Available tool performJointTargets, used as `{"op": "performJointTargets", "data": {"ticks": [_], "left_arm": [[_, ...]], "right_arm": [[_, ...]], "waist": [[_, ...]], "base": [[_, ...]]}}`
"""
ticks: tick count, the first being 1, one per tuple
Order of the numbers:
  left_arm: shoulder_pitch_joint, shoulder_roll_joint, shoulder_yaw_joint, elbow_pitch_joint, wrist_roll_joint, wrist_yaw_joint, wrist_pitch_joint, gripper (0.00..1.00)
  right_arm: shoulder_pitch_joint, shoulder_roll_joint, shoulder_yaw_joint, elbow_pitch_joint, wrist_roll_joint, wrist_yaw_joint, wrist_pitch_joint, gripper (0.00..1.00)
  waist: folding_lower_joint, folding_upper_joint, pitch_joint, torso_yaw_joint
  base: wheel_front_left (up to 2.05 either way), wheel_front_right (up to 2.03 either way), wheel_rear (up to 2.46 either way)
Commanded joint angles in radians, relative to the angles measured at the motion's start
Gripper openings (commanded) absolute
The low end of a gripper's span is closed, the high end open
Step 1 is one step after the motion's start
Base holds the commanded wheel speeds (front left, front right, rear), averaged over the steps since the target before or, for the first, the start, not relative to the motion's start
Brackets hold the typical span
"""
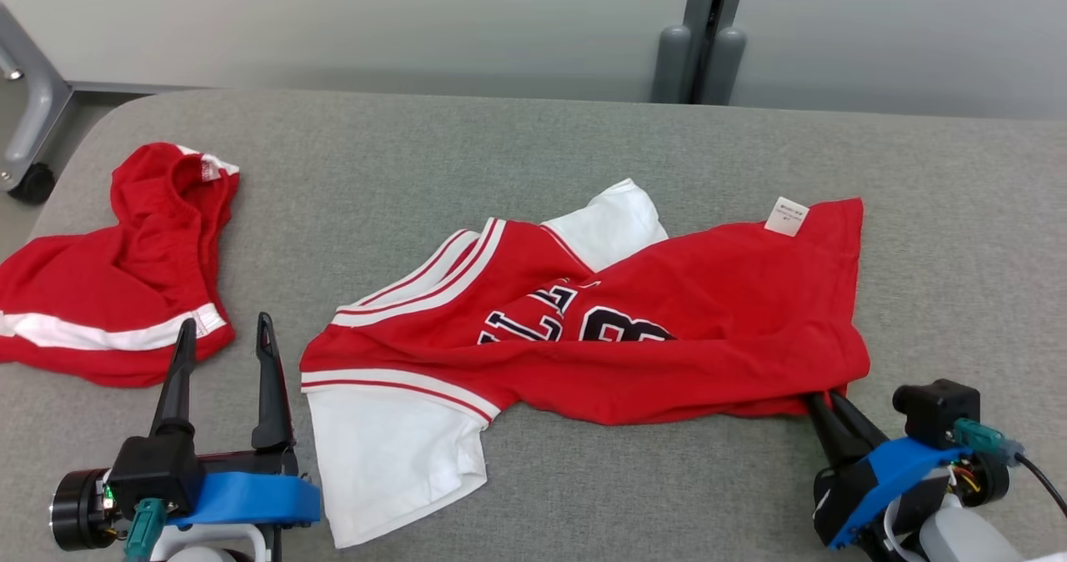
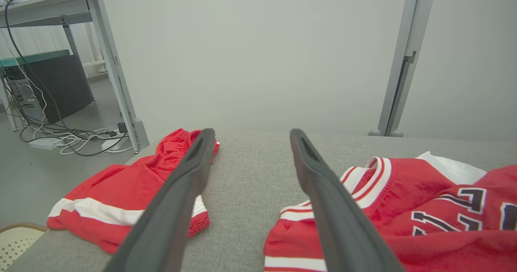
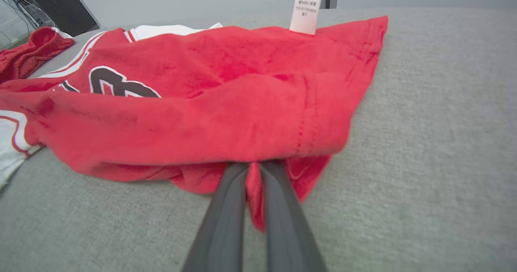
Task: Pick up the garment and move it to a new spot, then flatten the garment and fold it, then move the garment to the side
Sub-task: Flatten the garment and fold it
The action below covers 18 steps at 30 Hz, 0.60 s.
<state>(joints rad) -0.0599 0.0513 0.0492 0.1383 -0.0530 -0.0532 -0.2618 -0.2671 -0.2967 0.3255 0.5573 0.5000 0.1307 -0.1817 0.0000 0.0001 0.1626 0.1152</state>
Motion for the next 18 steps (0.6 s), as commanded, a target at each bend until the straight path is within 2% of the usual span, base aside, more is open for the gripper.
{"op": "performJointTargets", "data": {"ticks": [1,7,12,18], "left_arm": [[0.009,-0.002,0.001,0.001,-0.003,0.001,-0.005,1.0],[0.022,-0.001,0.012,-0.001,-0.002,-0.003,-0.005,1.0],[0.024,-0.001,0.008,-0.004,-0.006,-0.002,-0.005,1.0],[0.014,-0.001,-0.002,-0.004,-0.008,-0.002,-0.005,1.0]], "right_arm": [[0.036,-0.017,0.013,-0.045,0.024,0.0,0.004,0.0],[0.126,-0.074,0.014,-0.232,0.074,0.0,0.068,0.0],[0.21,-0.118,0.024,-0.412,0.135,0.0,0.174,0.0],[0.307,-0.178,0.036,-0.551,0.205,0.0,0.337,0.0]], "waist": [[0.0,-0.0001,-0.014,-0.016],[0.0,-0.0001,-0.032,-0.057],[0.0,-0.0001,-0.031,-0.083],[0.0,-0.0001,-0.022,-0.088]], "base": [[0.0,0.0,0.0],[0.0,0.0,0.0],[0.0,0.0,0.0],[0.0,0.0,0.0]]}}
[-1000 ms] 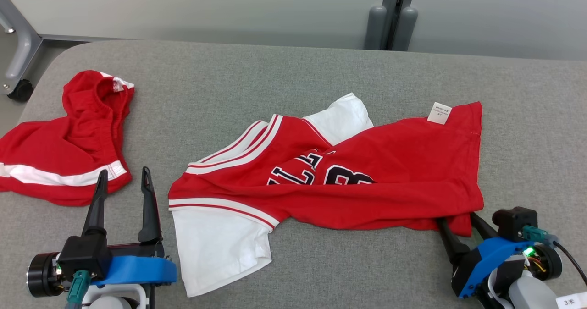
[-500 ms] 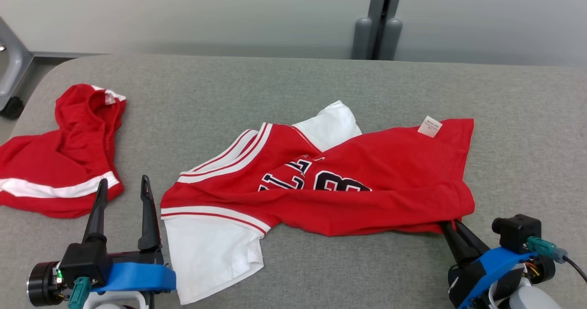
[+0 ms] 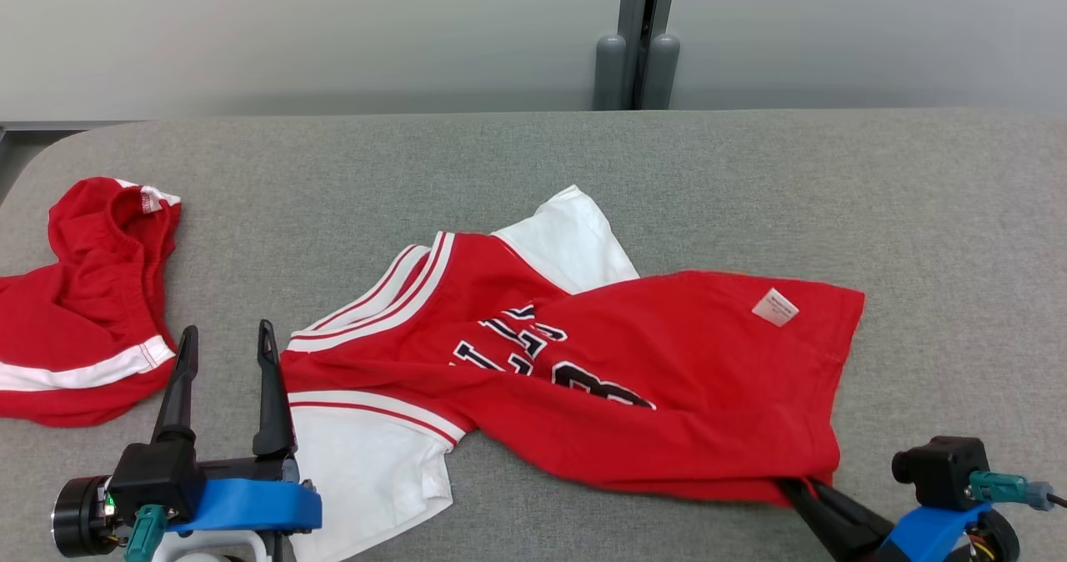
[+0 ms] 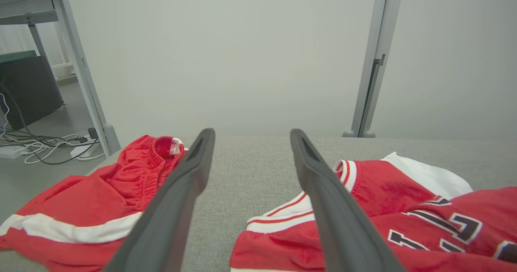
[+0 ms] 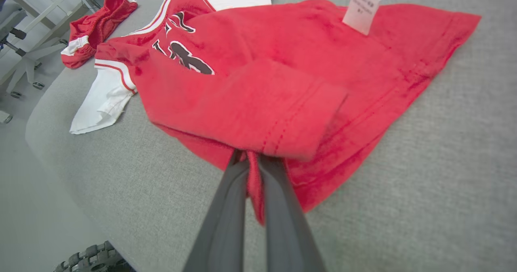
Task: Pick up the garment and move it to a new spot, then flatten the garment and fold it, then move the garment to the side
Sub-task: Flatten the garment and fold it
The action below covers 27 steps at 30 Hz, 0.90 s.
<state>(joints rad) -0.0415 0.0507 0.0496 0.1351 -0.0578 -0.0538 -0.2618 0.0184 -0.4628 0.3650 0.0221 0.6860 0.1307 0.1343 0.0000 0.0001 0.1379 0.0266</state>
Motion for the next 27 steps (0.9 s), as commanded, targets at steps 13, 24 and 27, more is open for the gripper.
{"op": "performJointTargets", "data": {"ticks": [13,24,27], "left_arm": [[-0.002,-0.001,0.004,0.002,0.004,-0.006,-0.005,1.0],[-0.017,-0.001,-0.003,-0.003,0.008,-0.003,-0.005,1.0],[-0.027,-0.001,-0.005,0.001,0.008,-0.006,-0.005,1.0]], "right_arm": [[0.042,-0.026,-0.101,-0.131,0.083,0.0,0.08,1.0],[-0.096,0.035,-0.271,-0.038,-0.087,0.0,-0.016,1.0],[-0.142,0.063,-0.298,0.024,-0.136,0.0,-0.011,1.0]], "waist": [[0.0,-0.0001,0.004,0.016],[0.0,-0.0001,0.018,0.019],[0.0,-0.0001,0.025,0.029]], "base": [[0.0,0.0,0.0],[0.0,0.0,0.0],[0.0,0.0,0.0]]}}
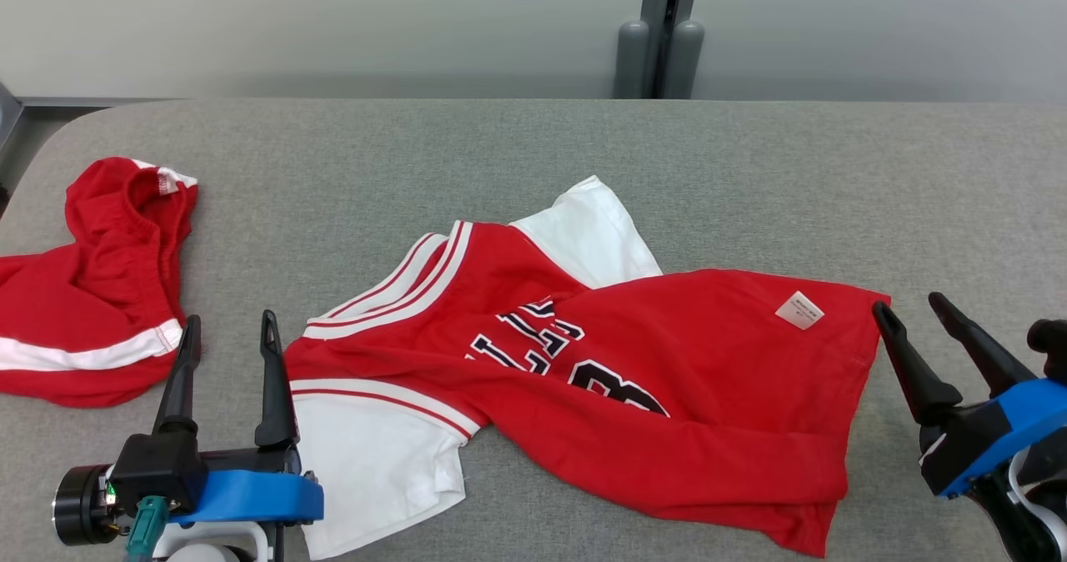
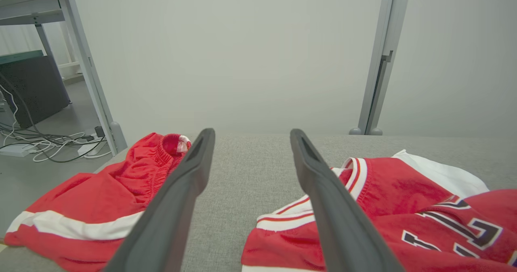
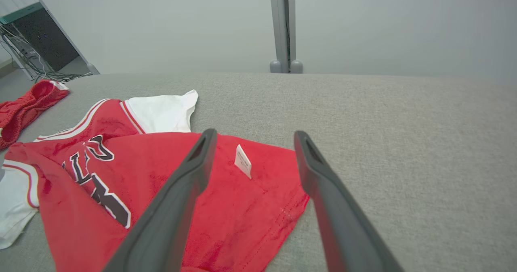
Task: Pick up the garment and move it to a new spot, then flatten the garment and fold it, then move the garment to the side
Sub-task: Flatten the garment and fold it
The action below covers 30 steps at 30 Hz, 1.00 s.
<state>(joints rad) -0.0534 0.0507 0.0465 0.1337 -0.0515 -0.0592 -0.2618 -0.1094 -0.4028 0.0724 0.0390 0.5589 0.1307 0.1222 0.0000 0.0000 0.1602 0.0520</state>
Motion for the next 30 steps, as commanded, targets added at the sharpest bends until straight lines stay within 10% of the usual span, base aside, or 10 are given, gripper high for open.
{"op": "performJointTargets", "data": {"ticks": [1,26,29,30], "left_arm": [[-0.015,-0.001,-0.003,0.002,0.001,-0.002,-0.005,1.0],[-0.05,-0.001,-0.008,0.005,0.0,-0.005,-0.005,1.0],[-0.053,-0.001,-0.011,0.006,-0.004,-0.004,-0.005,1.0],[-0.05,-0.001,-0.012,0.007,-0.005,-0.001,-0.005,1.0]], "right_arm": [[-0.027,0.008,-0.012,0.033,-0.019,0.0,0.006,1.0],[-0.17,0.069,0.054,0.547,-0.013,0.0,-0.042,1.0],[-0.181,0.071,0.09,0.56,0.019,0.001,-0.055,0.0],[-0.182,0.068,0.099,0.562,0.026,0.001,-0.062,0.0]], "waist": [[0.0,0.0,0.005,0.008],[0.0,0.0,0.061,0.063],[0.0,0.0,0.06,0.065],[0.0,0.0,0.058,0.065]], "base": [[0.0,0.0,0.0],[0.0,0.0,0.0],[0.0,0.0,0.0],[0.0,0.0,0.0]]}}
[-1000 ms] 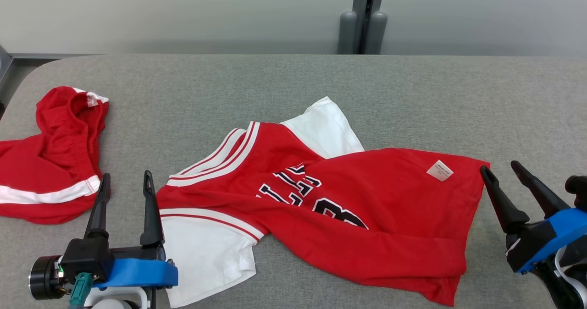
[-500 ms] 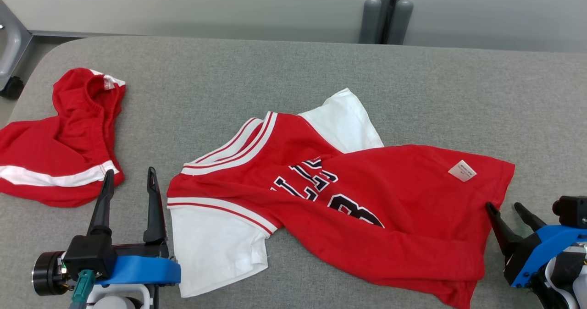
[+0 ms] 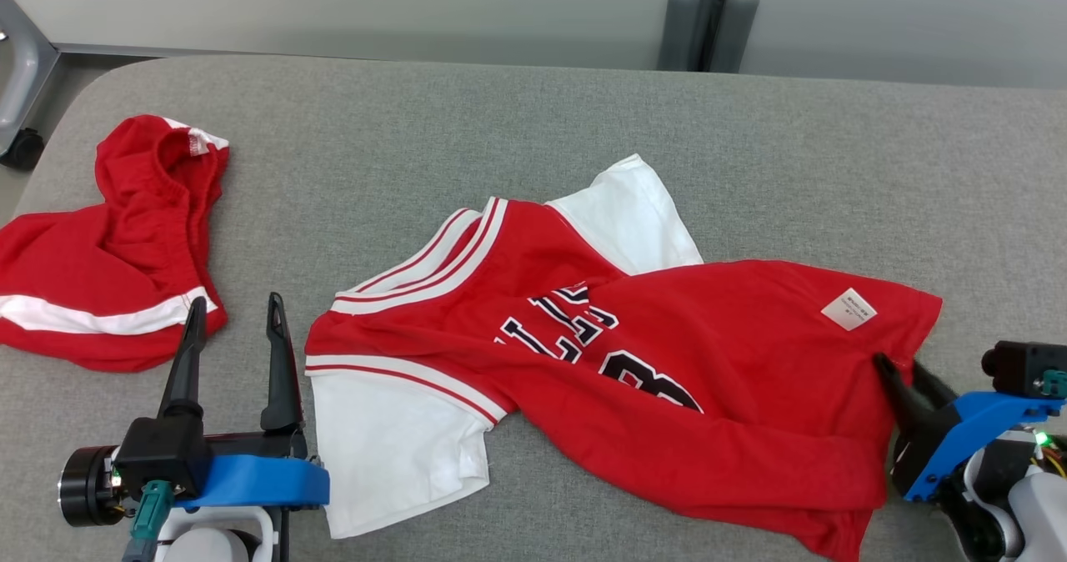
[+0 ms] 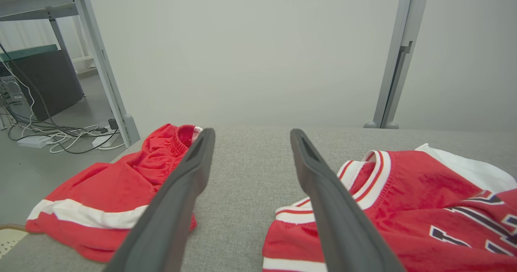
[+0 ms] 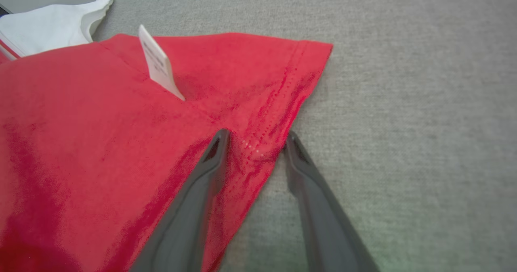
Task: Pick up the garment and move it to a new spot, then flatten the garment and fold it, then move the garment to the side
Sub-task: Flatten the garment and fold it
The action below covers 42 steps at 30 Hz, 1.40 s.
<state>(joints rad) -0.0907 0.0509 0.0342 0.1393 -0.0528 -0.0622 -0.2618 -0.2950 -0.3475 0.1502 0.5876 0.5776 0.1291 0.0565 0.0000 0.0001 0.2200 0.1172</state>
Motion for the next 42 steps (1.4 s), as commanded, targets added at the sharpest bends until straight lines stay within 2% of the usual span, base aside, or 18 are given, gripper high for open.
{"op": "performJointTargets", "data": {"ticks": [1,9,18,26,33,42], "left_arm": [[-0.009,-0.001,-0.001,0.002,-0.005,0.004,-0.005,1.0],[0.023,-0.001,0.006,0.004,-0.009,0.012,-0.005,1.0],[0.035,-0.001,0.008,0.0,-0.007,0.01,-0.005,1.0],[0.043,-0.001,0.004,-0.002,-0.01,0.009,-0.005,1.0],[0.046,-0.001,0.004,0.001,-0.012,0.011,-0.005,1.0],[0.048,-0.001,0.01,-0.006,-0.012,0.012,-0.005,1.0]], "right_arm": [[0.004,0.009,0.03,0.014,0.015,0.003,-0.004,0.0],[0.045,-0.038,0.078,-0.111,0.059,0.002,-0.055,0.0],[0.072,-0.071,0.07,-0.393,0.087,0.002,0.008,0.0],[0.081,-0.058,0.022,-0.567,0.056,0.002,0.069,0.0],[0.106,-0.042,0.006,-0.612,0.04,0.002,0.117,0.0],[0.099,-0.011,-0.047,-0.642,0.048,0.002,0.089,0.0]], "waist": [[0.0,-0.0001,-0.005,0.0],[0.0,-0.0001,-0.04,-0.019],[0.0,-0.0001,-0.068,-0.052],[0.0,-0.0001,-0.082,-0.034],[0.0,-0.0001,-0.087,-0.016],[0.0,-0.0001,-0.086,-0.022]], "base": [[0.0,0.0,0.0],[0.0,0.0,0.0],[0.0,0.0,0.0],[0.0,0.0,0.0],[0.0,0.0,0.0],[0.0,0.0,0.0]]}}
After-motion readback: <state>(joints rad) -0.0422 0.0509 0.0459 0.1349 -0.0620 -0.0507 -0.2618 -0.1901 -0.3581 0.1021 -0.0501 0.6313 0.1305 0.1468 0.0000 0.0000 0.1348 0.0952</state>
